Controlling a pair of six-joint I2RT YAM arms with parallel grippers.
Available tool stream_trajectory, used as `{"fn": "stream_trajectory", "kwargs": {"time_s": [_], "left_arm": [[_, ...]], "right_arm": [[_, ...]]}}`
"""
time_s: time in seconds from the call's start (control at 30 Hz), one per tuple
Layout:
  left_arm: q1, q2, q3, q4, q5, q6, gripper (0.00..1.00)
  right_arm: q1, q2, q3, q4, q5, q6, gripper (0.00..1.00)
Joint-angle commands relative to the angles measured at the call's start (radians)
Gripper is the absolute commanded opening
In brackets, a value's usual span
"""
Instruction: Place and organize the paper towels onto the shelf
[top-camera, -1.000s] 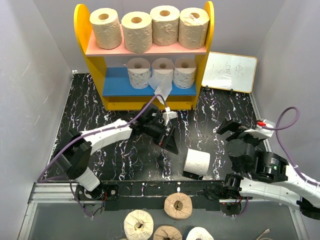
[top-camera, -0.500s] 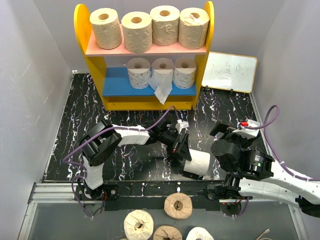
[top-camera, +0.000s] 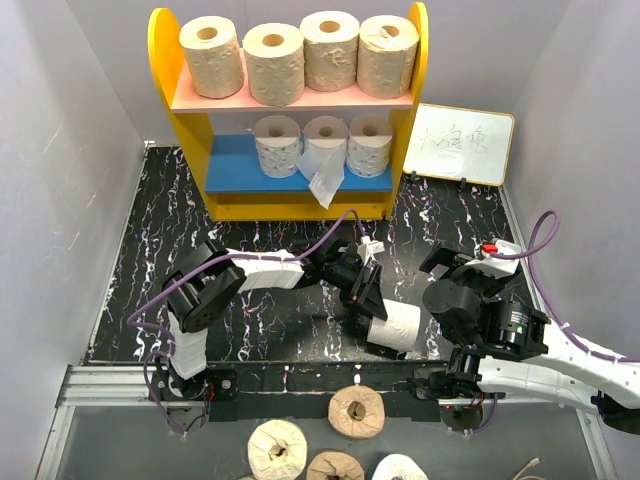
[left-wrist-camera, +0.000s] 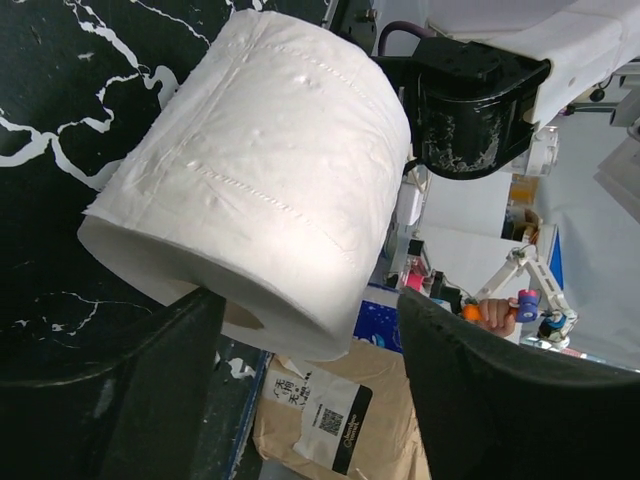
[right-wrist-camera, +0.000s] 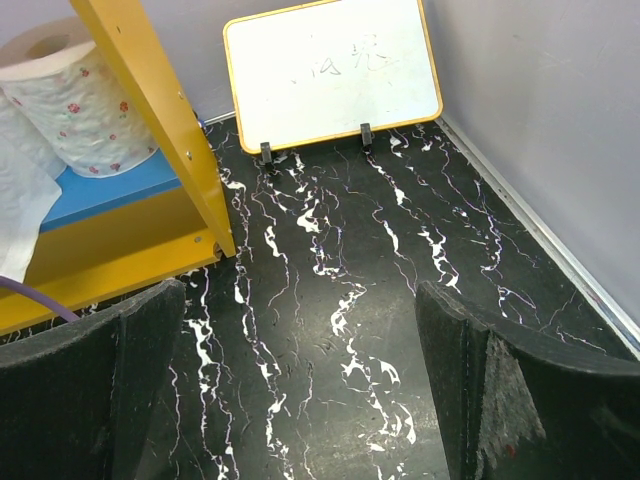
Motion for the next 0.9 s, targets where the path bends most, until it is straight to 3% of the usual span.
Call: {"fn": "stream_trajectory", "kwargs": {"time_s": [0.0, 0.07, 0.27, 0.33, 0.37, 0.47, 0.57, 0.7, 0.87], "left_arm": [[-0.003, -0.029, 0.022, 0.008, 0.015, 0.026, 0.59], [-0.004, -0.036, 0.028, -0.018, 0.004, 0.049, 0.46], [-0.011, -0.035, 0.031, -0.013, 0.009, 0.054, 0.35], [-0.015, -0.032, 0.035, -0.009, 0.015, 0.056, 0.18], [-0.015, -0.030, 0.041, -0.011, 0.023, 0.062, 0.00], [-0.015, -0.031, 0.107, -0.087, 0.067, 0.127, 0.00], [-0.016, -0.040, 0.268, -0.389, 0.066, 0.400, 0.00], [-0.015, -0.107, 0.438, -0.863, -0.170, 0.800, 0.00], [-0.014, -0.281, 0.418, -1.106, -0.500, 1.234, 0.00]], "right_arm": [[0.010, -0.009, 0.003, 0.040, 0.034, 0.001, 0.98], [0.011, -0.009, 0.004, 0.040, 0.032, 0.001, 0.98], [0.013, 0.000, 0.004, 0.040, 0.031, 0.002, 0.98], [0.014, 0.001, 0.004, 0.040, 0.031, 0.001, 0.98], [0.014, 0.003, 0.004, 0.040, 0.031, 0.001, 0.98], [0.014, 0.001, 0.003, 0.040, 0.031, 0.001, 0.98], [0.014, -0.002, 0.003, 0.040, 0.031, 0.001, 0.98], [0.014, -0.017, 0.004, 0.039, 0.035, 0.005, 0.97], [0.014, -0.045, 0.003, 0.043, 0.033, 0.005, 0.96]]}}
